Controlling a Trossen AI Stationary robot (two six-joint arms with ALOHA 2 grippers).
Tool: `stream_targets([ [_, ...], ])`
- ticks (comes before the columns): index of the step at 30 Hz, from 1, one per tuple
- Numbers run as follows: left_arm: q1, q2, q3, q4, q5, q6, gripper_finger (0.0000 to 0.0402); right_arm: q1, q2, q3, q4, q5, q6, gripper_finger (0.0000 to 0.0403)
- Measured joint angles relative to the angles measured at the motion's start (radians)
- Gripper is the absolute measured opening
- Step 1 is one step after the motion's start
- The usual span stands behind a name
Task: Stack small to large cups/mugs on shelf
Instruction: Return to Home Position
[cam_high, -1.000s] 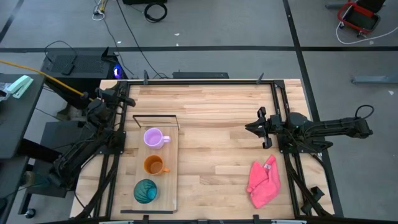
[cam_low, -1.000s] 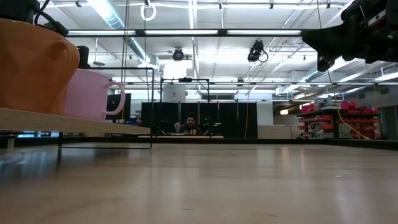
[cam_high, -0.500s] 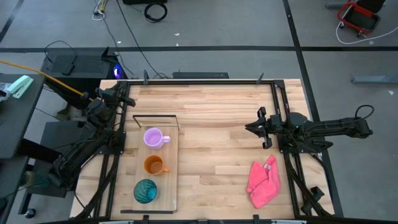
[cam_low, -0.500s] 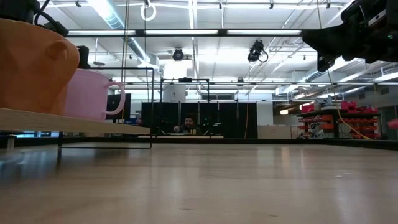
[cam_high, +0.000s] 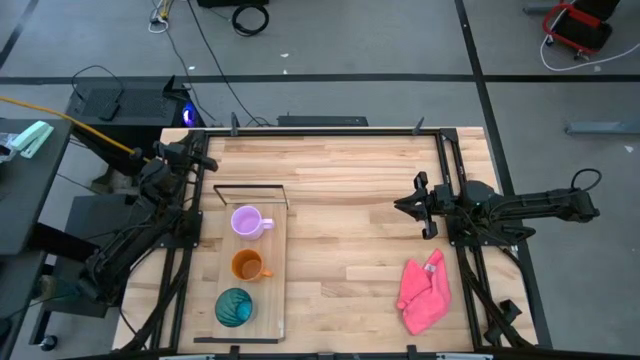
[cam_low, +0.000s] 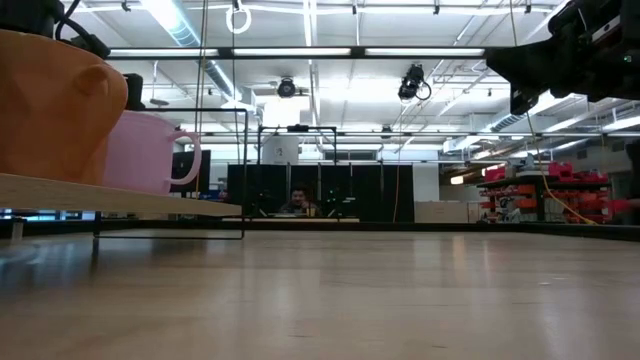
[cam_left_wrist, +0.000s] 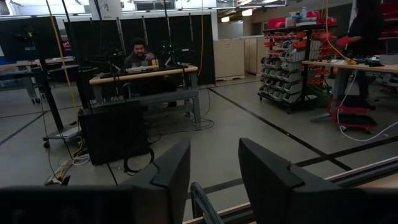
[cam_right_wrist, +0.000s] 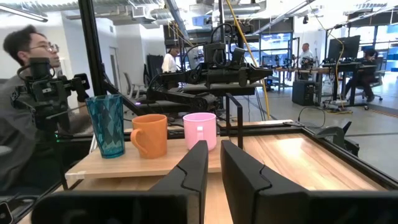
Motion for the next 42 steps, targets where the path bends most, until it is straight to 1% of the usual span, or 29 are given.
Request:
stream_targets([
  [6, 0.000, 0.000, 0.000, 0.000, 0.000, 0.000, 0.0151, 0.000, 0.000, 0.000, 0.000, 0.000, 0.000, 0.0051],
  [16, 0.000, 0.000, 0.000, 0.000, 0.000, 0.000, 0.0140, 0.000, 0.000, 0.000, 0.000, 0.000, 0.000, 0.0051],
  [26, 0.000, 0.000, 0.000, 0.000, 0.000, 0.000, 0.0151, 0.000, 0.000, 0.000, 0.000, 0.000, 0.000, 0.0051],
  [36, 0.000, 0.000, 0.000, 0.000, 0.000, 0.000, 0.0140, 0.000, 0.000, 0.000, 0.000, 0.000, 0.000, 0.0051],
  [42, 0.000, 0.000, 0.000, 0.000, 0.000, 0.000, 0.0145, 0.000, 0.000, 0.000, 0.000, 0.000, 0.000, 0.0051],
])
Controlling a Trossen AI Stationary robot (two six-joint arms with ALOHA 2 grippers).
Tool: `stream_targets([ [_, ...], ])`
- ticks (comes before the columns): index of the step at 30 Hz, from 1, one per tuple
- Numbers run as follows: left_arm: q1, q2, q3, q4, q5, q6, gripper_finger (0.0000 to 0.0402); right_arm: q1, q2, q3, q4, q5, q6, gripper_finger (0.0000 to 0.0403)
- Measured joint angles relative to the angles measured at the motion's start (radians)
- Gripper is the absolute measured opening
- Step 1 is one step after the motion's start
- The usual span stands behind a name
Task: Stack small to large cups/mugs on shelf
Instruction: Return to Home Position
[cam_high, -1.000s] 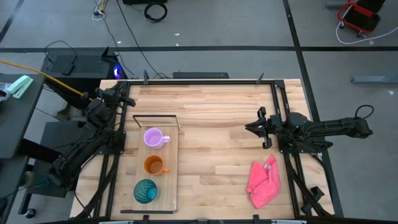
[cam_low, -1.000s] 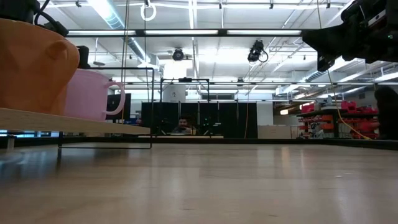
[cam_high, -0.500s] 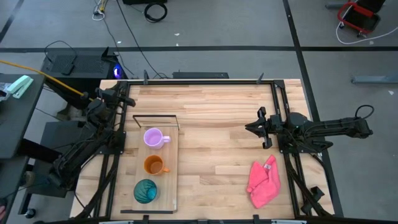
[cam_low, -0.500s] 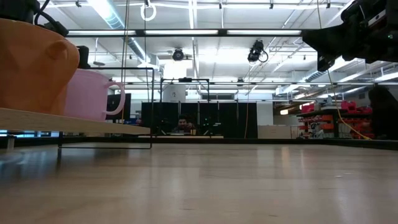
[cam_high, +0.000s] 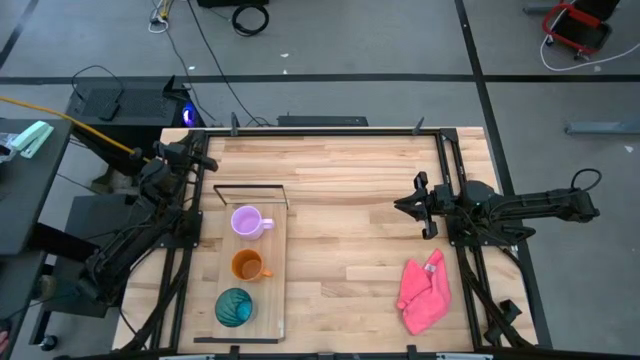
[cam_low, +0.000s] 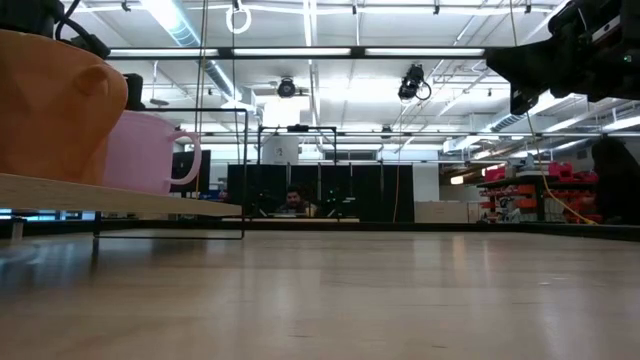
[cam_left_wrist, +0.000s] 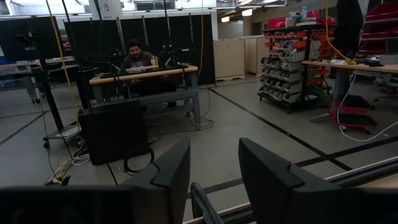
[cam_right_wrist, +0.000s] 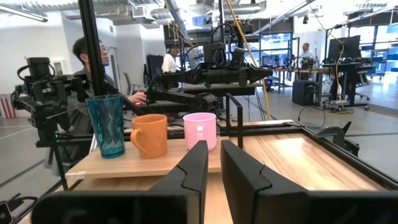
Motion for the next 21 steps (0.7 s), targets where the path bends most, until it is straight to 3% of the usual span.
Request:
stream_targets([
  [21, 0.000, 0.000, 0.000, 0.000, 0.000, 0.000, 0.0145, 0.000, 0.000, 0.000, 0.000, 0.000, 0.000, 0.0051],
])
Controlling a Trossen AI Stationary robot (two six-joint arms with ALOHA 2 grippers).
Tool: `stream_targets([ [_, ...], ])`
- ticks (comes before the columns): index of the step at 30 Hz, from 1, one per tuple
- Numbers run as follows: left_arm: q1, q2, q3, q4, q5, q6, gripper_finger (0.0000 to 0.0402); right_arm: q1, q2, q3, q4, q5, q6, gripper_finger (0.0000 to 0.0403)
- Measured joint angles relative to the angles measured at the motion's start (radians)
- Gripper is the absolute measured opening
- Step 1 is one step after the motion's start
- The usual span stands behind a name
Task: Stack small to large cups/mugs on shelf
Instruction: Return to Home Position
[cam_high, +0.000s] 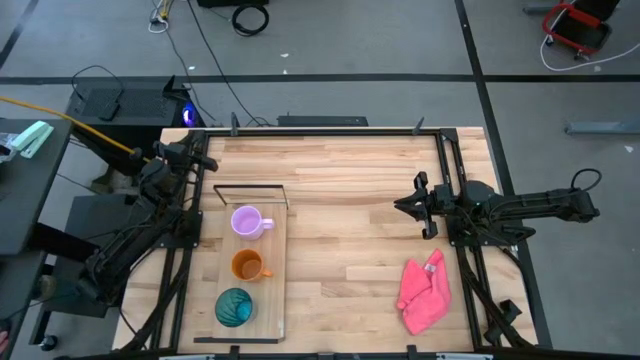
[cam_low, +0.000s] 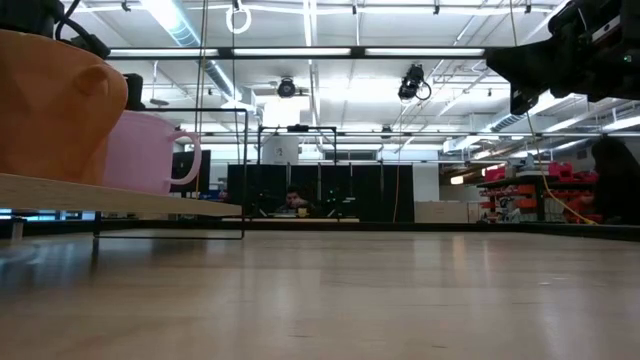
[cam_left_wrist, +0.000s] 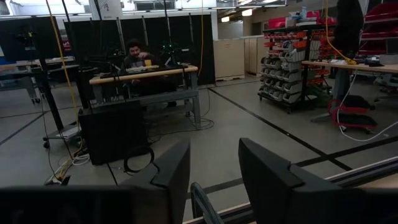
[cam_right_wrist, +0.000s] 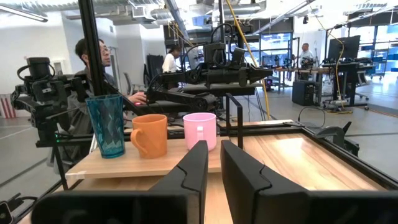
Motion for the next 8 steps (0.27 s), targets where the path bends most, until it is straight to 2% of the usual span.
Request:
stream_targets([
  [8, 0.000, 0.000, 0.000, 0.000, 0.000, 0.000, 0.0149, 0.000, 0.000, 0.000, 0.000, 0.000, 0.000, 0.0051],
])
